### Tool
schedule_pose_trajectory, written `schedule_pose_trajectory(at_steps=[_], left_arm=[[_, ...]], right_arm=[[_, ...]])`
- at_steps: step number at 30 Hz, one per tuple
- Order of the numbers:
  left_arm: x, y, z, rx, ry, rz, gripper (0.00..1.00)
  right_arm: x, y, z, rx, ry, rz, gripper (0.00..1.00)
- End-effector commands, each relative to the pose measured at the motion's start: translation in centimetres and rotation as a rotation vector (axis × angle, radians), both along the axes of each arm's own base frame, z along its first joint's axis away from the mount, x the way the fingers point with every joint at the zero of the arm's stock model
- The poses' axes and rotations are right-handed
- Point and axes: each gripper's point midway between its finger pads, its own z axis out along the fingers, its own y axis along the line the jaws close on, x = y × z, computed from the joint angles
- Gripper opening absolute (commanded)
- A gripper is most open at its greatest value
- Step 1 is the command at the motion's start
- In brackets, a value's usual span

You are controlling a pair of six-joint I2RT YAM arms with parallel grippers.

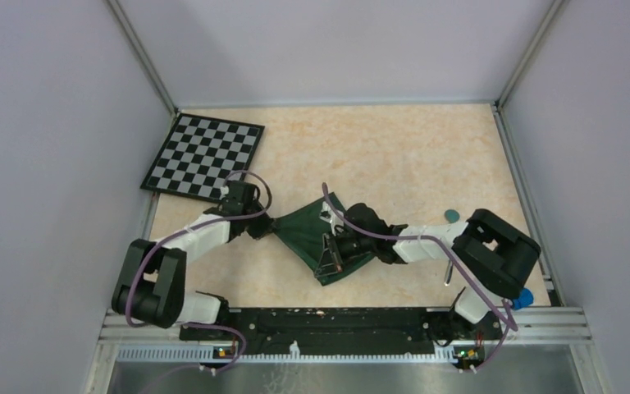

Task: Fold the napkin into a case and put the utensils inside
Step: Pick up the lower triangle-folded napkin from the center of the board.

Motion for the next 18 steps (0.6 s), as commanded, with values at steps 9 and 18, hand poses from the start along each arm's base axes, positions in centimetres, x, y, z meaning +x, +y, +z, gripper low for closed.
schedule_pose_trajectory(at_steps=[9,18], left_arm=[[-1.8,4.5,4.5,0.429,0.271,0.401,0.0],[-0.4,1.1,3.0,0.675,0.433,0.456,0.0]], right_arm=[[-4.1,0.6,0.6,0.17,0.151,0.077,0.0],[-3.5,-2.1,-2.2,0.056,0.115,-0.022,0.0]])
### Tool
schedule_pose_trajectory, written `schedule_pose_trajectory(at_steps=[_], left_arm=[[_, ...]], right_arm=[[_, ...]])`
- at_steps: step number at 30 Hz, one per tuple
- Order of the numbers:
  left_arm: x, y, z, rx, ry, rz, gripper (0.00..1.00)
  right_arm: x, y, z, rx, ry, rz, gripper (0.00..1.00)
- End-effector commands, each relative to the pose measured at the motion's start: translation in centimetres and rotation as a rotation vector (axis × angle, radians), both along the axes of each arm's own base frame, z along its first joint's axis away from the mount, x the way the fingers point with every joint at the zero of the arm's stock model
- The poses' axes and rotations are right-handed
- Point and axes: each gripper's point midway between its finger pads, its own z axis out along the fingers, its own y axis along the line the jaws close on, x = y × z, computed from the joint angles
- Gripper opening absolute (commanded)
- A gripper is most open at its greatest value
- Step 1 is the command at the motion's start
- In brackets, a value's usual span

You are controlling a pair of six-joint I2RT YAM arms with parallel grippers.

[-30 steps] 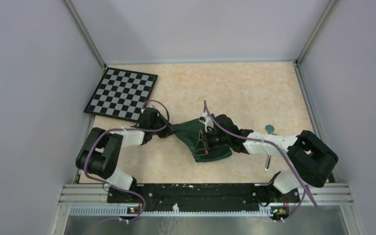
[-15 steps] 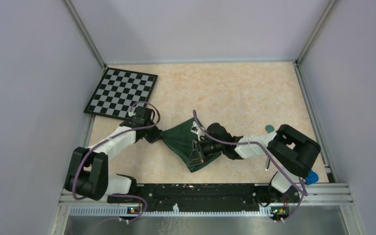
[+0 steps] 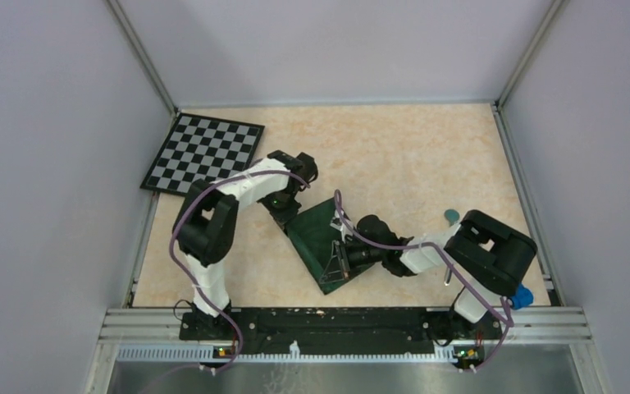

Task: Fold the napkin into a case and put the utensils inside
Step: Pick up the lower triangle-folded napkin from the center of the board, then fold the lower triangle-folded napkin at the center of the board.

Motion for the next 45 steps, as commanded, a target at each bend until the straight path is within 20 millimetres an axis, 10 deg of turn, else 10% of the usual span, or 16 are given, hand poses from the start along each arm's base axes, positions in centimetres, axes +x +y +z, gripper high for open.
schedule_pose_trajectory(at_steps=[1,9,17,22,45], left_arm=[[0.9,2.2,0.5,0.189,-0.007,0.095,0.0],[1.8,0.6,0.3,0.237,0.012,0.053,0.0],[2.0,-1.0,-0.7,0.166,0.048,-0.022,0.0],[1.8,-1.6,-1.1,0.135,0.072,-0.048,0.0],[1.7,-2.6,-0.9,0.064,0.05,-0.162,0.0]], right_arm=[[-0.9,-2.1,-1.2,-0.069,-0.007,0.004,0.0],[1.0,-3.6,-2.0,-0.166,-0.151,-0.025,0.04],[3.3,-3.1,0.2,-0.156,-0.379,-0.023,0.57],[6.2,-2.1,2.1,-0.208,-0.597,-0.079,0.73],[12.3,3.6,2.0,-0.134,-0.734,-0.089,0.79]])
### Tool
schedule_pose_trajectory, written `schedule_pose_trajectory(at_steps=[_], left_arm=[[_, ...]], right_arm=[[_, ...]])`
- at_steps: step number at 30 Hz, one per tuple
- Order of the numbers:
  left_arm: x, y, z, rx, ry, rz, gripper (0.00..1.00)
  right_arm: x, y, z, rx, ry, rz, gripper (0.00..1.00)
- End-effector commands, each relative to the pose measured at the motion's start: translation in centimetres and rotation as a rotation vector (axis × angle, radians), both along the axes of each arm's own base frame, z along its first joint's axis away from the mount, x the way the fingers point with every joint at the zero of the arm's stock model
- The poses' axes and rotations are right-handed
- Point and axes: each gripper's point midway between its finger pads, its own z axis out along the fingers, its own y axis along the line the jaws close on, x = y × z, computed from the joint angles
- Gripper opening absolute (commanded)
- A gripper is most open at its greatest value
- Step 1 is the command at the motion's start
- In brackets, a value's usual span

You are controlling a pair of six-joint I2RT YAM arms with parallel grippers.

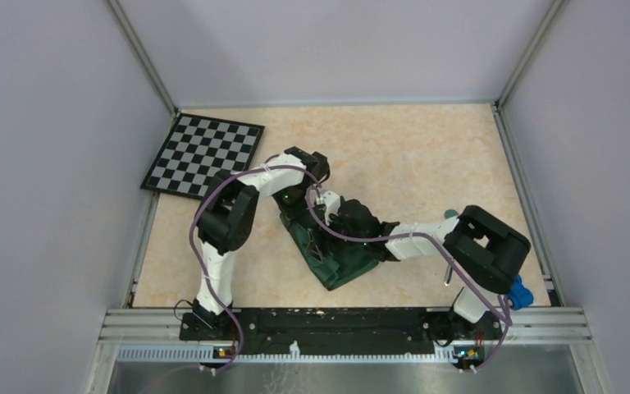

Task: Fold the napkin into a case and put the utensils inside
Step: Fold the lower triangle-folded napkin at the center of the board.

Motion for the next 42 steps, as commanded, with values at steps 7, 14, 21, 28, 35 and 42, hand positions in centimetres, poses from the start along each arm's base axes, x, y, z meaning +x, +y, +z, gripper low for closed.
schedule_pose_trajectory(at_steps=[7,14,21,28,35,42], left_arm=[[0.4,-1.0,2.1,-0.087,-0.06,-0.071,0.0],[0.4,-0.9,2.2,-0.088,-0.063,-0.095,0.0],[1.3,-1.4,3.1,-0.126,-0.107,-0.151,0.0],[3.1,-3.7,5.4,-0.262,-0.242,-0.33,0.56],[3.4,-6.4,10.7,-0.468,-0.489,-0.581,0.99],[2.4,-4.3,12.2,-0.518,-0.616,-0.671,0.97]], right_arm=[[2.6,4.2,1.4,0.093,-0.086,0.068,0.69],[2.8,3.8,1.3,0.113,-0.037,-0.006,0.27],[1.6,2.0,1.1,0.127,0.142,-0.166,0.0],[0.9,1.0,0.9,0.184,0.325,-0.345,0.0],[0.5,-0.2,-0.2,0.194,0.391,-0.44,0.0],[0.7,-2.1,0.0,0.228,0.386,-0.538,0.0]])
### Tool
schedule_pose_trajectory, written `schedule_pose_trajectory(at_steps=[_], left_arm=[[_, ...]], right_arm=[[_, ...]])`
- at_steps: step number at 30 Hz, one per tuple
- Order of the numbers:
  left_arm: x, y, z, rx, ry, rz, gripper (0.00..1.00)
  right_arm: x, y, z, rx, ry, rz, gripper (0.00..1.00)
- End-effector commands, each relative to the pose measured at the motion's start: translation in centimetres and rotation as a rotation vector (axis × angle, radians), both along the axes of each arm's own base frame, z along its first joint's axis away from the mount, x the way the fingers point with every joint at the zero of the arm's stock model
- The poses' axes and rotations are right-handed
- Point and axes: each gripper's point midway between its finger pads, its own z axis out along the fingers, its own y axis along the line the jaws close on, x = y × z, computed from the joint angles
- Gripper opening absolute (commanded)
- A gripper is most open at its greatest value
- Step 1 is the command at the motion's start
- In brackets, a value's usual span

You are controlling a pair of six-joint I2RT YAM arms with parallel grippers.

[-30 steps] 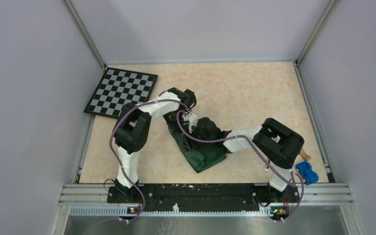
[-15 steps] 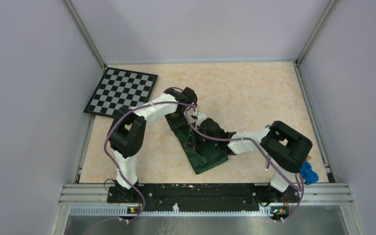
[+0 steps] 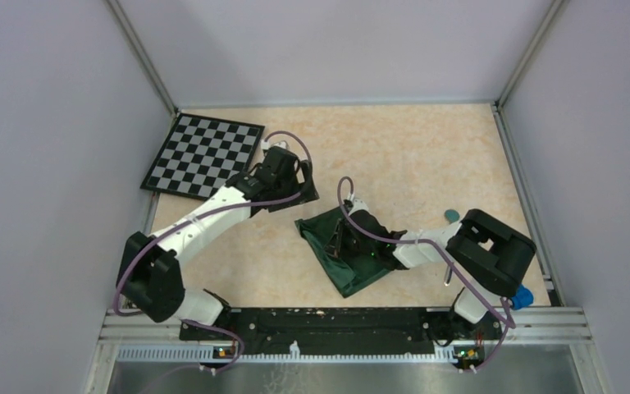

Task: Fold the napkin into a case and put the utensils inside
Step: Fold the lower triangle-folded napkin at the center of the board.

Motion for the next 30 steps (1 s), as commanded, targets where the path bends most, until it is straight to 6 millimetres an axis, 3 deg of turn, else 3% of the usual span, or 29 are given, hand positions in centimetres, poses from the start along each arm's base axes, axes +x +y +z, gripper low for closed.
schedule_pose_trajectory(at_steps=[1,6,10,16,27,30], left_arm=[[0.4,0.7,0.8,-0.094,-0.102,-0.081,0.95],[-0.2,2.0,-0.9,-0.15,-0.04,-0.067,0.85],[-1.0,1.4,-3.6,-0.16,0.14,-0.014,0.84],[-1.2,0.5,-6.2,-0.201,0.27,0.093,0.7],[-0.3,-0.7,-7.8,-0.166,0.322,0.086,0.57],[-0.2,-0.5,-8.2,-0.138,0.331,0.09,0.46]], right_arm=[[1.2,0.0,2.6,0.079,-0.046,-0.09,0.0],[1.3,0.2,2.6,0.084,-0.057,-0.081,0.0],[1.5,0.4,2.9,0.083,-0.068,-0.075,0.0],[1.4,0.4,2.9,0.078,-0.072,-0.066,0.0],[1.3,0.9,3.0,0.099,-0.084,-0.037,0.0],[0.8,1.6,3.2,0.124,-0.077,-0.001,0.0]])
